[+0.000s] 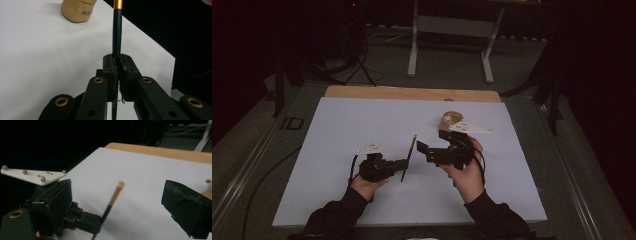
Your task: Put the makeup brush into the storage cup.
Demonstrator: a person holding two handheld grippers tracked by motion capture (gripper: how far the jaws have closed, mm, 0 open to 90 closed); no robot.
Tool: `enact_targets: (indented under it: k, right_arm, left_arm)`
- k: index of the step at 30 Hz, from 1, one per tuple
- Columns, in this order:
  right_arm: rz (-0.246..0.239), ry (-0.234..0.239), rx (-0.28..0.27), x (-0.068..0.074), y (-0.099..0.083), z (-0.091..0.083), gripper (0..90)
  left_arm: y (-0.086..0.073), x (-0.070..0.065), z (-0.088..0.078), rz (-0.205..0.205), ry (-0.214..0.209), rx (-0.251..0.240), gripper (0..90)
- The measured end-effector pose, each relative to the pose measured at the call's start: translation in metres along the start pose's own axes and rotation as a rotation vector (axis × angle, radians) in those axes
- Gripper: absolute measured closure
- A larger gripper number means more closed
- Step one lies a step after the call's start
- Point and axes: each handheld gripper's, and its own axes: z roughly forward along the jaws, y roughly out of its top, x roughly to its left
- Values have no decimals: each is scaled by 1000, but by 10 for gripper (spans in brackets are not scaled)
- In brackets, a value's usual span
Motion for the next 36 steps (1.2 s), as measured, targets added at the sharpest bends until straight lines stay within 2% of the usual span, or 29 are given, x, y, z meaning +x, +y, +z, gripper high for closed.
enact_targets:
  k: [4, 6, 7, 11, 13, 18, 20, 22, 24, 25, 26, 28, 36]
  right_arm:
    - [43, -9, 4, 4, 0, 12, 102]
    - [62, -14, 7, 4, -1, 18, 107]
    - [76, -11, 14, 5, -1, 21, 137]
    - [119, 0, 34, 6, -4, 32, 136]
    - [141, -14, 39, 7, -6, 36, 157]
    - [197, -32, 68, 9, -10, 45, 308]
    - [206, -36, 76, 9, -11, 48, 342]
    - [237, -31, 83, 7, -12, 50, 413]
    - [246, -29, 84, 7, -13, 51, 427]
    - [247, -27, 82, 7, -13, 52, 502]
    - [248, -28, 77, 7, -13, 51, 514]
    - [259, -17, 77, 6, -12, 51, 596]
    - [275, -2, 89, 6, -12, 50, 731]
  left_arm:
    - [0, -2, -1, 19, 2, -15, 845]
    - [1, -2, -2, 14, -6, -20, 845]
    - [1, -2, -2, 15, -2, -24, 845]
    - [1, -1, -2, 12, -2, -25, 845]
    - [1, -1, -2, 11, -2, -30, 845]
    - [1, -2, -3, 10, 1, -38, 845]
    - [1, -2, -3, 14, -3, -44, 845]
    - [1, -3, -4, 18, -13, -51, 845]
    - [1, -5, -4, 22, -16, -61, 845]
    - [2, -6, -4, 23, -20, -59, 845]
    - [2, -7, -4, 27, -17, -59, 845]
    - [1, -7, -4, 26, -25, -60, 845]
    - [1, -7, -4, 6, -33, -68, 845]
